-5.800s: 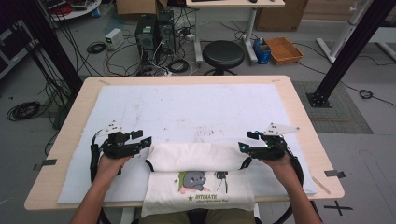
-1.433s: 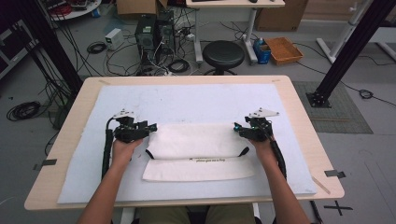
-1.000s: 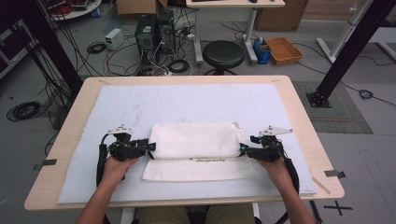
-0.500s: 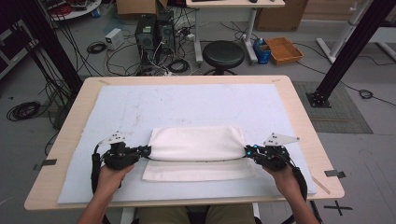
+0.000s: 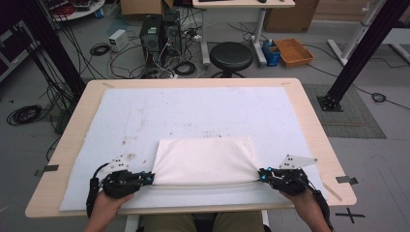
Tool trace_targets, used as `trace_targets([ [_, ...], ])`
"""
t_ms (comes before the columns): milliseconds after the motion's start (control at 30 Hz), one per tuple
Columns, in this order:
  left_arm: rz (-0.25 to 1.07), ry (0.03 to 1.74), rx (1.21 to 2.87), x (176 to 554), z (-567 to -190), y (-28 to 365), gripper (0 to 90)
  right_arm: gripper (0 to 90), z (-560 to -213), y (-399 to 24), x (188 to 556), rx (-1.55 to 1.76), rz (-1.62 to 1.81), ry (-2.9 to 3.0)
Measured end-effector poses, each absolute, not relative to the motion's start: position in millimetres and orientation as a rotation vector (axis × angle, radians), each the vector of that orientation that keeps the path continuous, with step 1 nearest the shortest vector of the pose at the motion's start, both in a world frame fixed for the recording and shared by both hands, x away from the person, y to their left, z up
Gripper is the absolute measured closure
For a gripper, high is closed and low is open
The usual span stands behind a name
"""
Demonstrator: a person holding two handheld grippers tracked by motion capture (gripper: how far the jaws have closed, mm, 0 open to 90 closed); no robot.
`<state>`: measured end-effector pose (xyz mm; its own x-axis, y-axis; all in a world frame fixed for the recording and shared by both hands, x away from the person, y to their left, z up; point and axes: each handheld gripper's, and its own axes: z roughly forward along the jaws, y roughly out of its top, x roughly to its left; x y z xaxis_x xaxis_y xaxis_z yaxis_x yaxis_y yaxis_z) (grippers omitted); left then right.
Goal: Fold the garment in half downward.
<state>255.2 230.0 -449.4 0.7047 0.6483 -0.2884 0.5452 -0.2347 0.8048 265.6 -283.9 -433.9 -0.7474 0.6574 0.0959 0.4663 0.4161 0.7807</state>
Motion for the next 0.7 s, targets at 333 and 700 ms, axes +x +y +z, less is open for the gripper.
trace_targets([
  [333, 0.164, 0.956, 1.841, 259, -441, 236, 51.0, 55.2, -436, -287, 270, 1.030, 1.278, 2.423],
  [700, 0.419, 0.911, 1.611, 310, -406, 238, 28.1, 21.5, -418, -291, 319, 1.037, 1.352, 2.158],
])
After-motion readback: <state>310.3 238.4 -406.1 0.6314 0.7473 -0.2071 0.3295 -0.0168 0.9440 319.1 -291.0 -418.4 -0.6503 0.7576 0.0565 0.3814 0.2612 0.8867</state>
